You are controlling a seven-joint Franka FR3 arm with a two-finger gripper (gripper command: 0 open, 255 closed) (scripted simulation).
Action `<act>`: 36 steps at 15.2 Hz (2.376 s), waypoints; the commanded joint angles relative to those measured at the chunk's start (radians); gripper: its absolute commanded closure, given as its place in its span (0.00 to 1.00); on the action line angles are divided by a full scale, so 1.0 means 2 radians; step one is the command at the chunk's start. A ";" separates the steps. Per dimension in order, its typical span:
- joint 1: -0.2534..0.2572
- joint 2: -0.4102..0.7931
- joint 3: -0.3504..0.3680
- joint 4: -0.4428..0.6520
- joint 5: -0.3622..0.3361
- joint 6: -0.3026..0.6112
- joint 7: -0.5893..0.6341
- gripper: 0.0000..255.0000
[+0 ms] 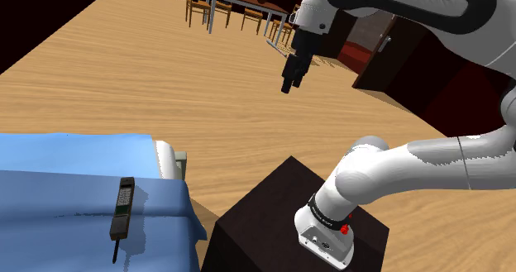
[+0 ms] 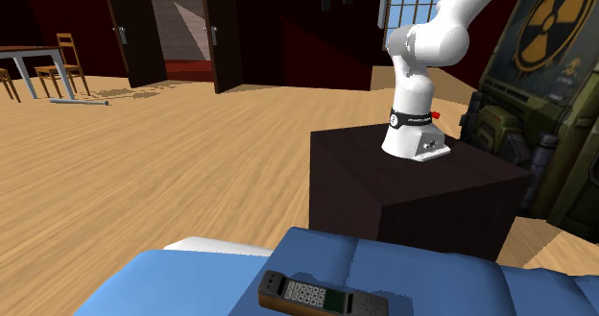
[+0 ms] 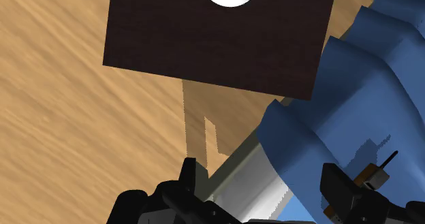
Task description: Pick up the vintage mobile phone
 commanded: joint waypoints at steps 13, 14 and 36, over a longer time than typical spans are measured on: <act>0.023 0.028 0.139 -0.100 0.098 0.153 0.181 0.00; 0.025 0.037 0.151 -0.104 0.106 0.167 0.196 0.00; -0.001 0.476 0.371 0.032 -0.078 0.469 0.659 0.00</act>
